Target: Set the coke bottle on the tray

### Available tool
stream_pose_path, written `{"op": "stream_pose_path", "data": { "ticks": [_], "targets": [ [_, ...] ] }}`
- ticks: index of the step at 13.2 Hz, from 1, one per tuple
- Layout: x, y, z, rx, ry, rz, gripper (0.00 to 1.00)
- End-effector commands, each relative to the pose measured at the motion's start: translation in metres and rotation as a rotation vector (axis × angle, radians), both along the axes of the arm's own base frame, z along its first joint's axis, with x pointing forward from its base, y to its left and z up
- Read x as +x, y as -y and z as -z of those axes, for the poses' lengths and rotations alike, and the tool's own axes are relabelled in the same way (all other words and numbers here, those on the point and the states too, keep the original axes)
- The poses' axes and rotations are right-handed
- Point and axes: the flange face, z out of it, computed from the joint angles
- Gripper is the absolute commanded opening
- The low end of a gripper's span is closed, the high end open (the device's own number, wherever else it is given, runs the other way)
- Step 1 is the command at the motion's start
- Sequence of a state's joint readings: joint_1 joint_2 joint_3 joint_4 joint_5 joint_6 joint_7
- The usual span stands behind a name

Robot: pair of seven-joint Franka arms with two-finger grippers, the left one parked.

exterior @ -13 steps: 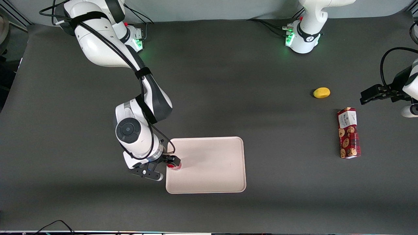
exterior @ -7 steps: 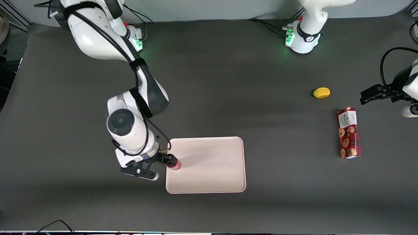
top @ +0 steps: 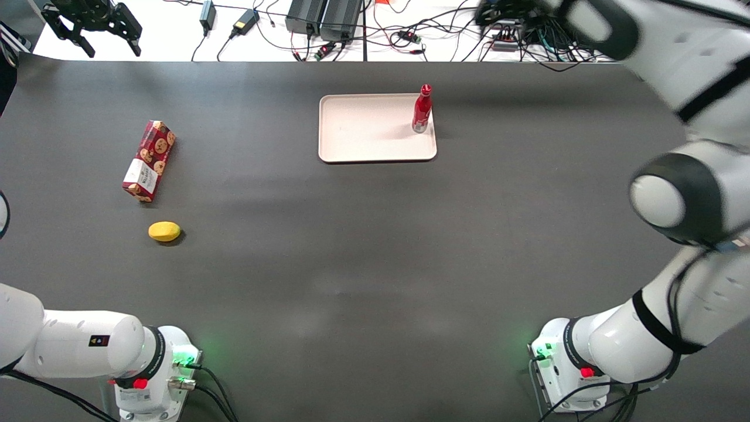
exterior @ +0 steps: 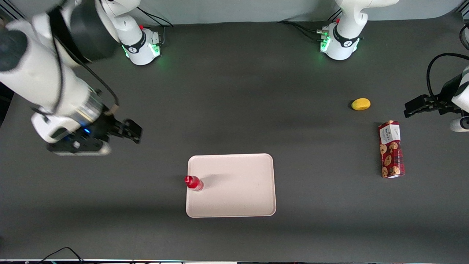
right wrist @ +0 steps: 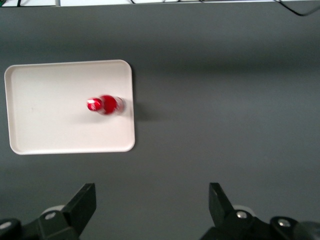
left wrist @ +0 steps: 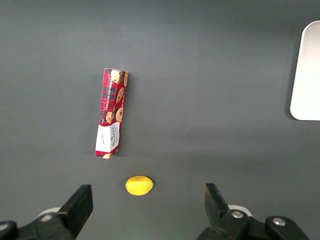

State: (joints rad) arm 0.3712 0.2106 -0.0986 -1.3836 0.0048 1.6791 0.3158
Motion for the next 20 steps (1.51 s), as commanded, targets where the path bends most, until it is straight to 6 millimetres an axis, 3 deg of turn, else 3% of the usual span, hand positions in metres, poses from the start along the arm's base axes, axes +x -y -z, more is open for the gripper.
{"op": "stream_pose_path", "data": {
  "ticks": [1,4,8,10,12,14,20],
  "targets": [
    [-0.062,0.059,-0.005,0.002,-0.003,-0.017,1.00],
    [-0.081,0.113,0.001,0.012,0.005,0.038,1.00],
    [-0.083,0.174,-0.002,0.015,0.006,0.099,1.00],
    [-0.079,0.209,0.006,0.011,-0.008,0.151,1.00],
    [-0.077,0.223,0.010,-0.001,-0.014,0.173,1.00],
    [-0.061,0.235,0.020,-0.007,-0.026,0.195,1.00],
    [-0.029,0.237,0.026,-0.016,-0.026,0.202,1.00]
  ]
}}
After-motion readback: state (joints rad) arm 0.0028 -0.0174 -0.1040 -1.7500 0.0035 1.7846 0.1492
